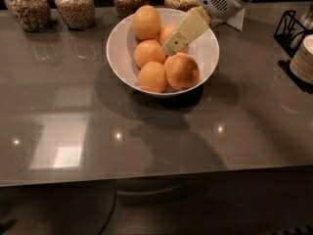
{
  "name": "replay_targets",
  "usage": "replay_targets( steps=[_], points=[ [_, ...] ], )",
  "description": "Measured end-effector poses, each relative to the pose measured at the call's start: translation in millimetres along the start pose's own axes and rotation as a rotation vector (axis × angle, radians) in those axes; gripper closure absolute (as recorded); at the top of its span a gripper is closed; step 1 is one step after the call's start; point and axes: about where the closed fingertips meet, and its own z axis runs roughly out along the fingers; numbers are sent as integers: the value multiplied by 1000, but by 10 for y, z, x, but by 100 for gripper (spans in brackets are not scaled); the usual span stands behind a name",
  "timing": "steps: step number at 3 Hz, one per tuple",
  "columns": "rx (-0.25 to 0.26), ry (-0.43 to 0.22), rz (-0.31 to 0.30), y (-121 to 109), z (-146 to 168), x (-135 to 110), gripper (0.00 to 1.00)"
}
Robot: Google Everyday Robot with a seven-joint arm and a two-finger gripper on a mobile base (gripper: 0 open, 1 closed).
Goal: Pick orange from white bowl
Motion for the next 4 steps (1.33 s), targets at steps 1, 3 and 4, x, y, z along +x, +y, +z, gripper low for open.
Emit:
replay_targets(
  steps=[1, 3, 4],
  points=[
    [59, -70, -11, -170, 165, -118, 0],
    [169, -214, -12, -478, 449, -433, 1],
    [202, -251, -13, -558, 553, -545, 20]
  ],
)
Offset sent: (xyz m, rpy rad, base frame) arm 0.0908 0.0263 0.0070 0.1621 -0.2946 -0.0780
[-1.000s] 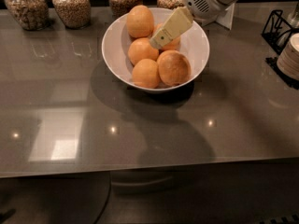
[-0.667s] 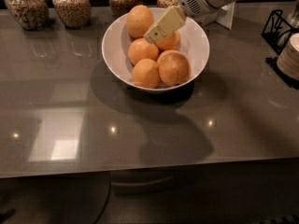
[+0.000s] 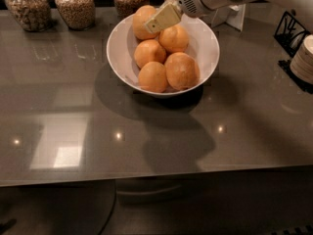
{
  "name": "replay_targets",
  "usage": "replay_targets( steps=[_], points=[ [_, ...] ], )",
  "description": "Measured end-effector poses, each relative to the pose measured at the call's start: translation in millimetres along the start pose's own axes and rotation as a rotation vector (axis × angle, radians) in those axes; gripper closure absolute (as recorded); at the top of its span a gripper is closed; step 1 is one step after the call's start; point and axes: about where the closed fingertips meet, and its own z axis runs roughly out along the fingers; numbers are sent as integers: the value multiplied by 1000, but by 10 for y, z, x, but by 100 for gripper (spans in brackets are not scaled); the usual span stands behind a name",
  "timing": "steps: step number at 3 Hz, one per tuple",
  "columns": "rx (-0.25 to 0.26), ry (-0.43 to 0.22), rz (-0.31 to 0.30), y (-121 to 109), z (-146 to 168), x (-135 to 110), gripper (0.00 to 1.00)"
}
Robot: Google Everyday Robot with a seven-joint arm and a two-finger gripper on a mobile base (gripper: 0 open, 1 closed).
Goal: Pick orange from white bowl
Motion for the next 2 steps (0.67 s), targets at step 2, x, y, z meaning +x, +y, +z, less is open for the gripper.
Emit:
replay_targets(
  steps=[2],
  points=[
    [-13, 0, 8, 18, 330, 15, 26]
  ],
)
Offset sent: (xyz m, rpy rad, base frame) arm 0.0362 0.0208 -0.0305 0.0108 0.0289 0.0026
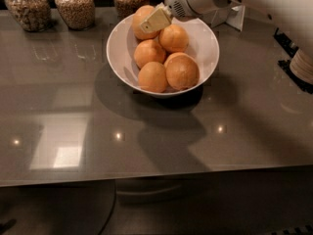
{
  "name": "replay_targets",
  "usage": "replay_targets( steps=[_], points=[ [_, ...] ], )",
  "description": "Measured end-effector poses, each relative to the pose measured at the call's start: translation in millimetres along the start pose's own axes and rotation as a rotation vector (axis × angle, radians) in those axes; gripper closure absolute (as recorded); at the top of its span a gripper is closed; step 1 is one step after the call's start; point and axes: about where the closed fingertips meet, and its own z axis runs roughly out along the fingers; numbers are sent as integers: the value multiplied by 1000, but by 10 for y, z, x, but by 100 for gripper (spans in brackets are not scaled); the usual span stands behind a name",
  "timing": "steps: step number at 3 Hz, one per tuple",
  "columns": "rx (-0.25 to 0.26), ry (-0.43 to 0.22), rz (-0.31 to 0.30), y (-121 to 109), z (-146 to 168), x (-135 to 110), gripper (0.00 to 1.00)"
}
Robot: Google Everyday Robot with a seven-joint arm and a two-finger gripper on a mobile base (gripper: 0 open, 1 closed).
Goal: Pick orange from white bowl
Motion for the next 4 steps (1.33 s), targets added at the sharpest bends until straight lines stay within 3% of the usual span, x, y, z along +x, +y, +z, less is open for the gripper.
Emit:
replay_targets(
  steps=[4],
  points=[
    [-78, 41, 24, -33, 628, 33, 27]
  ],
)
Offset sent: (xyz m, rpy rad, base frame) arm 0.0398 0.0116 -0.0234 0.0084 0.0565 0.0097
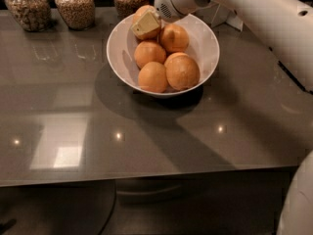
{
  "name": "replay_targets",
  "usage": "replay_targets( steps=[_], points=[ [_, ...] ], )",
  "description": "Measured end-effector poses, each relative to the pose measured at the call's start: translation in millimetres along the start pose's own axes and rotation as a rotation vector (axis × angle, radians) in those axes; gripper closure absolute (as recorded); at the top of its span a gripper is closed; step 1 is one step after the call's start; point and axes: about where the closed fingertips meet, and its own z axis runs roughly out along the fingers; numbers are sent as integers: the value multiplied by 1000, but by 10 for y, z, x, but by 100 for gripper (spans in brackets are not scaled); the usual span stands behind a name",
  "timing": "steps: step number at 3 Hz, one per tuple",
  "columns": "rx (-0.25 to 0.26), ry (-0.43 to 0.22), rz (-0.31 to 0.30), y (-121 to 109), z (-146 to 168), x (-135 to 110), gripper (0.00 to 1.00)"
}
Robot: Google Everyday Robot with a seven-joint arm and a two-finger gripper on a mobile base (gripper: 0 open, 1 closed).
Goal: Pick orange from white bowl
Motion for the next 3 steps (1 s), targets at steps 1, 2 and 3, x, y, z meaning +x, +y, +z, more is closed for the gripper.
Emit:
replay_targets(
  steps=[1, 2, 3],
  points=[
    [-24, 11, 12, 54, 119, 38, 26],
    [-40, 28, 12, 109, 213, 81, 26],
    [-40, 41, -2, 124, 262, 87, 42]
  ],
)
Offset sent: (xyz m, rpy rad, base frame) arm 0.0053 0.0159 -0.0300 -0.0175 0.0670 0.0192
